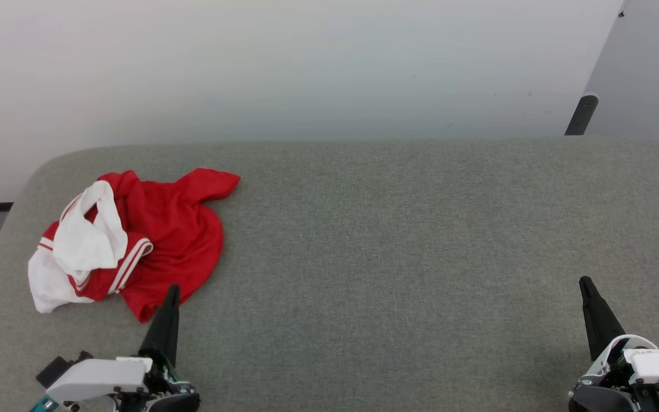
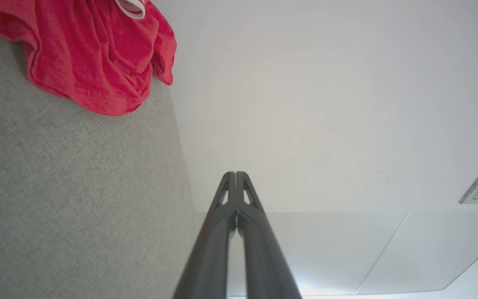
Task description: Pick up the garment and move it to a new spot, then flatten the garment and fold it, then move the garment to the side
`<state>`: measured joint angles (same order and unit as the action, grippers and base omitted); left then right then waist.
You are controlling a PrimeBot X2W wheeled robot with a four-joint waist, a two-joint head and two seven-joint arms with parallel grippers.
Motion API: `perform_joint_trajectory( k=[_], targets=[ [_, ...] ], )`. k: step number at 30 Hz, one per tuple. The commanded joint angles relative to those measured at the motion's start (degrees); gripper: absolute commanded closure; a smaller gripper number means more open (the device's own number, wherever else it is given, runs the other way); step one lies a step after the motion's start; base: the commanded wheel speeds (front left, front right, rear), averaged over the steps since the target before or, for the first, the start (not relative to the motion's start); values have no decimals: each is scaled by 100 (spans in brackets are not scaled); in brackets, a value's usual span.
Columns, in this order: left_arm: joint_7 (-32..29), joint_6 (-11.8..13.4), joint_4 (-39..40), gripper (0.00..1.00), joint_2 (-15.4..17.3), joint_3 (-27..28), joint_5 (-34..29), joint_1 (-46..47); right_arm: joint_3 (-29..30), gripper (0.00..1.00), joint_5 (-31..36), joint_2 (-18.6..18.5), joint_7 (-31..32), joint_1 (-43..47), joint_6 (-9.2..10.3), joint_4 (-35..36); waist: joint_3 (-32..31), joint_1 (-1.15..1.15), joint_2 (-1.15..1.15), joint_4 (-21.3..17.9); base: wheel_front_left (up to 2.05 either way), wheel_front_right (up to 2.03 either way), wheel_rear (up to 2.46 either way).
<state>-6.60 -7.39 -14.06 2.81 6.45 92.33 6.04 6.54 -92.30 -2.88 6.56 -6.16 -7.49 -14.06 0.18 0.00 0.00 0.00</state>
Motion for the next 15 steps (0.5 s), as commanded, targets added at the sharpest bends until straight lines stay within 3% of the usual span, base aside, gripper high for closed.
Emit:
perform_joint_trajectory(
  k=[1,15],
  targets=[
    [-4,-20,-2,100,-1,11,19,47,-1,100,-23,11,2,-22,0,0,0,0,0,0,0,0,0],
    [-4,-20,-2,100,-1,11,19,47,0,100,-23,11,1,-22,0,0,0,0,0,0,0,0,0]
  ],
)
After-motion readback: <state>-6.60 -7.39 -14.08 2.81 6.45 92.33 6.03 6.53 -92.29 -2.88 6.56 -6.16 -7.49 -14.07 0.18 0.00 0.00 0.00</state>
